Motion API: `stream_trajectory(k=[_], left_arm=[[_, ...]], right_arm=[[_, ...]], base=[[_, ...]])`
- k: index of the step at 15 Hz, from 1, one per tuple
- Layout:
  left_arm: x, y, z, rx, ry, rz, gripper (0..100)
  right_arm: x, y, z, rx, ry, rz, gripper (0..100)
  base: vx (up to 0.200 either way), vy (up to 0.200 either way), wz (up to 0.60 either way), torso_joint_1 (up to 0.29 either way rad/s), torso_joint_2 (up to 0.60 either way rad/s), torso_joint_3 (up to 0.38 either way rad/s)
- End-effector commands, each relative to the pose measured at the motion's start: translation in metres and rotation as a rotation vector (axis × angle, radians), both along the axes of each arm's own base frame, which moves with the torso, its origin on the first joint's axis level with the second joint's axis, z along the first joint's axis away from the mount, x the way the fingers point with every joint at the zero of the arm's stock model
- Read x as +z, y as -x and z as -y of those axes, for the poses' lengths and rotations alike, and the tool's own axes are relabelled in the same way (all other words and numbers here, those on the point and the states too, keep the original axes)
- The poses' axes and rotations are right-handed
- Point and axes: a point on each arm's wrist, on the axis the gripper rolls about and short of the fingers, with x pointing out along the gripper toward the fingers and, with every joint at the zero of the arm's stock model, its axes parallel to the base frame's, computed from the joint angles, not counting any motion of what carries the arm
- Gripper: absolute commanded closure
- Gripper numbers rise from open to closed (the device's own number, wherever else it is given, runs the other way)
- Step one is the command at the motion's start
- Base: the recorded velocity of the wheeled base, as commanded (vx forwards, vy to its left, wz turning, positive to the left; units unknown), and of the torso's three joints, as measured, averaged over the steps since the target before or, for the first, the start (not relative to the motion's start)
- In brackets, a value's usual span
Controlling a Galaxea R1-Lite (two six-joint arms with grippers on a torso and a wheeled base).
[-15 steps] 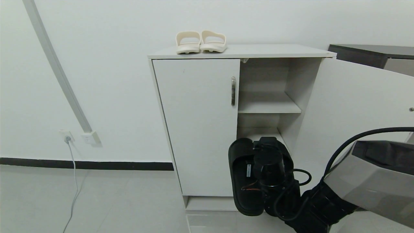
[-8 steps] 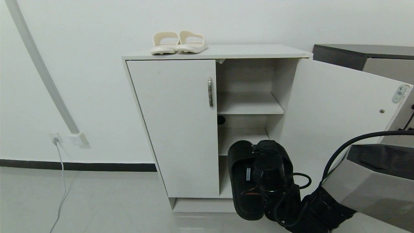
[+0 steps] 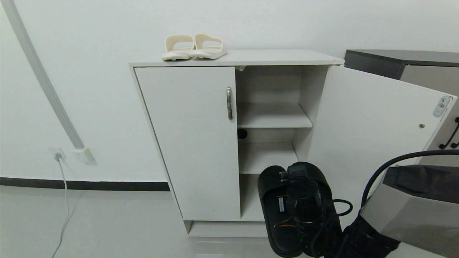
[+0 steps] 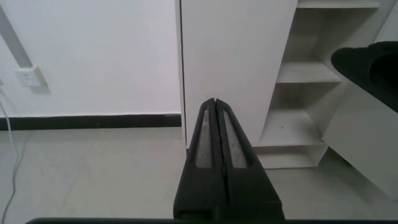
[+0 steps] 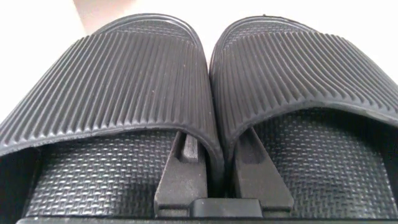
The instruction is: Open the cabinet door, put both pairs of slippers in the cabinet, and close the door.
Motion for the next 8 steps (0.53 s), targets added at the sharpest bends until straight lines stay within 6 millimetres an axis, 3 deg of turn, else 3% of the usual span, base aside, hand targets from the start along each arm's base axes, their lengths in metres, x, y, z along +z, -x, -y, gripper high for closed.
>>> stream_trajectory(k=[1, 8], left_arm=[[0.000, 0.000, 0.000, 0.001, 0.000, -0.002, 100], [0.000, 0.000, 0.000, 0.012, 0.006, -0.002, 100]], right_arm=[[-0.002, 0.000, 0.006, -0.011, 0.020, -0.009, 100], [-0.010, -0.011, 0.019, -0.048, 0.050, -0.026, 100]], base=[[0.000, 0.000, 0.00, 0.000, 0.00, 0.000], [0.000, 0.000, 0.00, 0.000, 0.00, 0.000]])
